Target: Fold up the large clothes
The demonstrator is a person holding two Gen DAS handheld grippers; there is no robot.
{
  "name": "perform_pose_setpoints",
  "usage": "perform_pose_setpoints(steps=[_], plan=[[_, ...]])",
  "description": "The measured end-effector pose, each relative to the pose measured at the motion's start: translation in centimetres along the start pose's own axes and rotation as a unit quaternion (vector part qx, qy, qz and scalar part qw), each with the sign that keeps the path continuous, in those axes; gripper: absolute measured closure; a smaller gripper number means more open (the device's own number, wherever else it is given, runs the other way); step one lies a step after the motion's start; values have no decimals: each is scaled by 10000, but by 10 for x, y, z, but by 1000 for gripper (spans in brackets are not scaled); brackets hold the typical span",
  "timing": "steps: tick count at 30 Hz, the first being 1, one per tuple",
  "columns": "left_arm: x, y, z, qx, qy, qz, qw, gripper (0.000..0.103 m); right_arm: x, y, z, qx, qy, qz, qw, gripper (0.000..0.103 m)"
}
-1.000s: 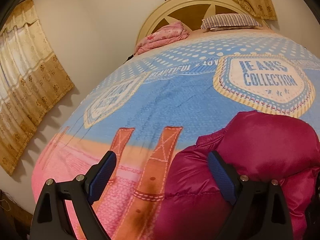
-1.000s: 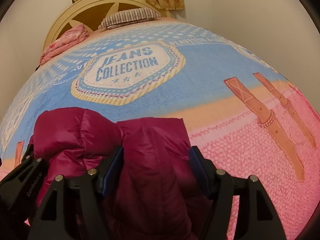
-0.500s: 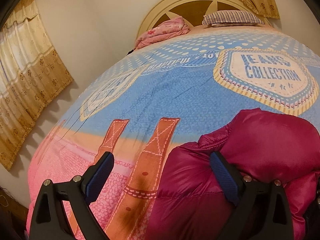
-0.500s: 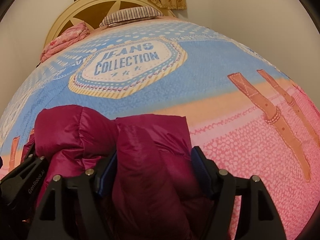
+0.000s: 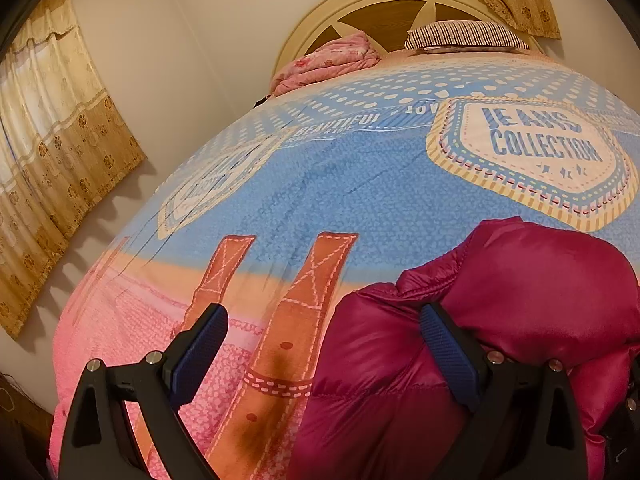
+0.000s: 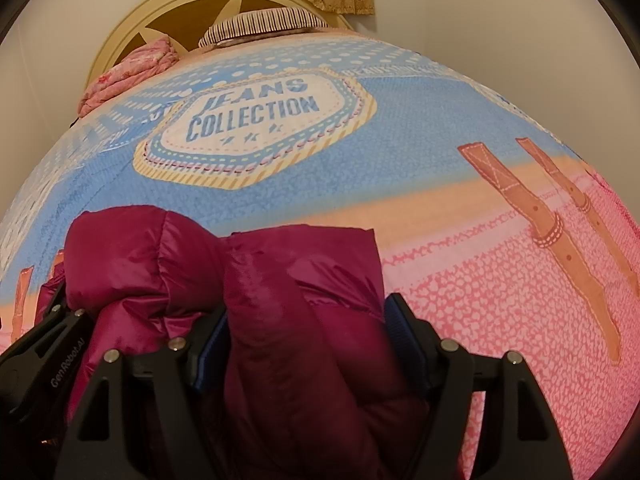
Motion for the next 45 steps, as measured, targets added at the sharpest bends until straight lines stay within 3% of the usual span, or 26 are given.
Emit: perform_pose_setpoints(steps=[18, 22, 24, 26, 29, 32, 34, 41, 45], plan=[[-2, -2, 0, 79, -10, -29, 10000, 5, 1, -6, -1, 86, 41, 7, 10000, 26], [16, 11, -1, 564, 212, -526, 9968, 6, 0, -1, -1, 299, 4, 337, 9990, 25], [34, 34, -4, 748, 545, -1096, 9897, 6, -5, 26, 0, 129, -47, 485, 9987, 17], [48, 56, -11, 697, 522, -1390, 9865, 6, -9, 59, -2, -259, 65, 589, 9979, 9], [66, 81, -29, 513, 440, -1561, 9854, 6, -18, 85, -23, -479, 108, 673, 9965, 9], [62, 86, -56, 709, 361, -1792, 9806, 6, -22, 82, -52, -313, 120, 830, 9960, 18], [53, 80, -74, 792, 161, -1661, 9828, 6, -26, 75, -66, -247, 91, 851, 9960, 21], [37, 84, -81, 422, -72, -1413, 9890, 6, -21, 63, -74, -132, -31, 1453, 9893, 37], [38, 80, -83, 486, -8, -1578, 9863, 6, -17, 61, -79, -197, -44, 1599, 9869, 38]])
Point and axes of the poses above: each gripper's, at about its wrist camera, not at the fingertips, and y roughly against the way its jaws point, x to its left, z to its top, the point moved 10 cm from there along -y, roughly the way its jaws point, and after that the axes turned 10 degrees about y, right-handed, at the moved point
